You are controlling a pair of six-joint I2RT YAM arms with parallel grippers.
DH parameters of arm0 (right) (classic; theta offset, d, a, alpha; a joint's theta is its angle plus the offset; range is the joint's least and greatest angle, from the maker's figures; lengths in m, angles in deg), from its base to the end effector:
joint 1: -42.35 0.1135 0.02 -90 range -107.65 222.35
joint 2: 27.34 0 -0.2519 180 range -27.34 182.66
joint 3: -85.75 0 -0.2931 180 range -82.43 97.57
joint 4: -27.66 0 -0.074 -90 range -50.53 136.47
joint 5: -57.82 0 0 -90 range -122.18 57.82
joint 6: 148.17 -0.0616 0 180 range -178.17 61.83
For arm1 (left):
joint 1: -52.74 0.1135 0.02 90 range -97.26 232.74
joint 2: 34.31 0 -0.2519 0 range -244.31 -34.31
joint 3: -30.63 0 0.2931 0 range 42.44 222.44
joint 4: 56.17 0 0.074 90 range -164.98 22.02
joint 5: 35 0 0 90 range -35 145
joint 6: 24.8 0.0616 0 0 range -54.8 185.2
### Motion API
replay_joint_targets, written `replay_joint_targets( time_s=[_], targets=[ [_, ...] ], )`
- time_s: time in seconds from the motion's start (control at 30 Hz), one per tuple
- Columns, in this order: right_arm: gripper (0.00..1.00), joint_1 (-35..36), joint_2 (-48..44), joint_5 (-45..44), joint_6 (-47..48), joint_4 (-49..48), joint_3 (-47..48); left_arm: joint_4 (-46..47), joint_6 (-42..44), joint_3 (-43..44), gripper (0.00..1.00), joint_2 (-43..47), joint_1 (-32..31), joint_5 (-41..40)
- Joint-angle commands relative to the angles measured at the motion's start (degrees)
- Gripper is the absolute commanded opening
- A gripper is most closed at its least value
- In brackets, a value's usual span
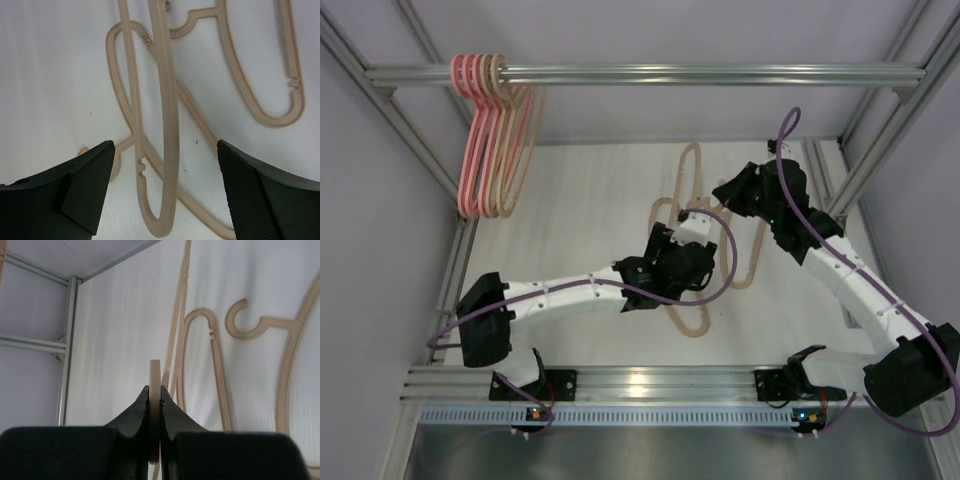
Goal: Organize the hangers
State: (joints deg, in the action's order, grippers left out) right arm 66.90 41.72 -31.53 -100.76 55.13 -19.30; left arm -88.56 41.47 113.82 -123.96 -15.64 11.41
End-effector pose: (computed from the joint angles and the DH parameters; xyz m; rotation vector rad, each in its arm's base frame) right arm 0.3159 0.1451 0.3290 0.3106 2.0064 0.7728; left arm 0.1876 -0.3581 0.2580 0.4074 2.0041 -0.1348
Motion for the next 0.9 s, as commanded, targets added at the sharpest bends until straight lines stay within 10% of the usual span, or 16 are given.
replay_joint_targets(
  time_s=[0.0, 0.27, 0.5, 0.6, 0.87],
  targets=[
    [0.00, 1.20, -1.21, -2.93, -1.18, 1.74, 4.19, 0.89, 4.47, 2.28, 0.87, -4.83, -2.10, -13.95],
    [0.00, 1.20, -1.47, -2.93, -1.62, 1.92, 4.28, 0.89, 3.42, 1.40, 0.65, -9.84, -3.25, -19.25],
    [0.02, 1.20, -1.56, -3.46, -1.53, 1.83, 3.84, 0.89, 2.81, -0.53, 0.00, -8.10, -3.25, -18.02],
    [0.16, 1.20, -1.64, -3.37, -1.10, 1.92, 3.75, 0.89, 2.98, -1.32, 0.00, -6.25, -3.25, -17.67],
    [0.95, -0.47, -4.81, -2.32, 0.93, 1.83, 5.59, 0.71, 2.90, -5.54, 0.00, 1.49, -2.29, -12.31]
  ],
)
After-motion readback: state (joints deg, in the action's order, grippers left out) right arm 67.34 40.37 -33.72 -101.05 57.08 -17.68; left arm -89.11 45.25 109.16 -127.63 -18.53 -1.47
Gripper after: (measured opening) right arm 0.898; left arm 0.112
